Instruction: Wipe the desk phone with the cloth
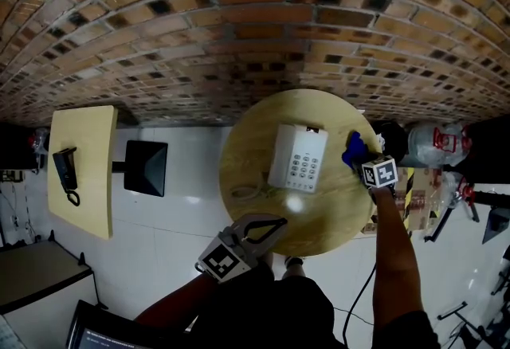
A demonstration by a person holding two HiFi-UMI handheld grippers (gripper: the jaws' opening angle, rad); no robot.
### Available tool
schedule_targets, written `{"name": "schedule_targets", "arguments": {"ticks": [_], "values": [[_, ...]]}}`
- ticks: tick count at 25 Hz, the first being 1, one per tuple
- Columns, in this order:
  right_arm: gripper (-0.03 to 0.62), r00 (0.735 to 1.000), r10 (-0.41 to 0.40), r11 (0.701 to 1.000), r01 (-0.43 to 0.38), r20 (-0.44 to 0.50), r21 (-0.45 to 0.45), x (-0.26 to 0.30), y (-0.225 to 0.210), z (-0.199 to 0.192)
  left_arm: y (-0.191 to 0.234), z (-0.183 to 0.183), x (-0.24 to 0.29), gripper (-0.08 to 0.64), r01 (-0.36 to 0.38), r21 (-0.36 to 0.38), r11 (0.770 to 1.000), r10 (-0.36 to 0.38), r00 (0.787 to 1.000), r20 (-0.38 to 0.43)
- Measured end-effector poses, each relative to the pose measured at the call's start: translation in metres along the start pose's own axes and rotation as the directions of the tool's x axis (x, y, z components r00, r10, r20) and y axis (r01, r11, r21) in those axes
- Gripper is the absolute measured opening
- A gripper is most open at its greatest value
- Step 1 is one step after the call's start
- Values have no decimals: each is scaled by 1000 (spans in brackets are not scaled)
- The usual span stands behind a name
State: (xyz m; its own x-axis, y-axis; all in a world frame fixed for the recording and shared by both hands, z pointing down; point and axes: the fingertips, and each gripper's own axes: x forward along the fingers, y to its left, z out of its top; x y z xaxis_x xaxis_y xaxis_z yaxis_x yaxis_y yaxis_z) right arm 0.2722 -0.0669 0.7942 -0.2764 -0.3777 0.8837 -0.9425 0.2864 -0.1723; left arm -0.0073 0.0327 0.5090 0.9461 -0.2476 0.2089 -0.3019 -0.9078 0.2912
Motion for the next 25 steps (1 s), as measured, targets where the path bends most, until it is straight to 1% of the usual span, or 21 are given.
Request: {"name": "schedule_targets", "arguments": {"ticks": [2, 4, 6, 8, 10, 12, 14, 16, 19, 22, 25], "values": [[209, 999, -10, 1000, 10, 36, -12, -9, 1, 9, -2, 4, 1, 0, 4, 9, 1000, -5, 1000, 9], [209, 994, -19, 999, 21, 107, -25, -26, 5, 24, -3, 7, 2, 0, 7, 18, 1000, -8, 1000, 14], [209, 980, -16, 999, 25, 198, -40, -51, 13, 43, -6, 12, 3, 0, 9, 25, 1000, -9, 1000, 20], [209, 955, 10, 999, 6, 297, -53, -82, 28, 61, -10, 18, 4, 0, 8, 36, 999, -9, 999, 31], [209, 917, 61, 997, -34, 393, -73, -116, 54, 73, -16, 24, 5, 0, 5, 40, 999, -7, 999, 37], [207, 874, 115, 991, -71, 472, -111, -151, 84, 80, -24, 33, 5, 0, 4, 40, 999, -6, 999, 51], [201, 829, 164, 984, -102, 534, -144, -185, 115, 80, -34, 41, 6, 0, 4, 57, 998, -8, 998, 70], [195, 785, 206, 978, -138, 584, -159, -215, 145, 75, -45, 48, 5, 0, 2, 72, 997, -8, 996, 86], [175, 729, 262, 965, -190, 633, -181, -250, 185, 55, -65, 53, 3, 0, 2, 92, 996, -11, 995, 94], [129, 673, 329, 944, -250, 663, -214, -276, 225, 31, -87, 53, 1, 0, 9, 108, 994, -19, 996, 91], [83, 638, 377, 926, -236, 672, -295, -299, 261, 17, -106, 53, -4, 0, 4, 110, 994, -15, 995, 96]]}}
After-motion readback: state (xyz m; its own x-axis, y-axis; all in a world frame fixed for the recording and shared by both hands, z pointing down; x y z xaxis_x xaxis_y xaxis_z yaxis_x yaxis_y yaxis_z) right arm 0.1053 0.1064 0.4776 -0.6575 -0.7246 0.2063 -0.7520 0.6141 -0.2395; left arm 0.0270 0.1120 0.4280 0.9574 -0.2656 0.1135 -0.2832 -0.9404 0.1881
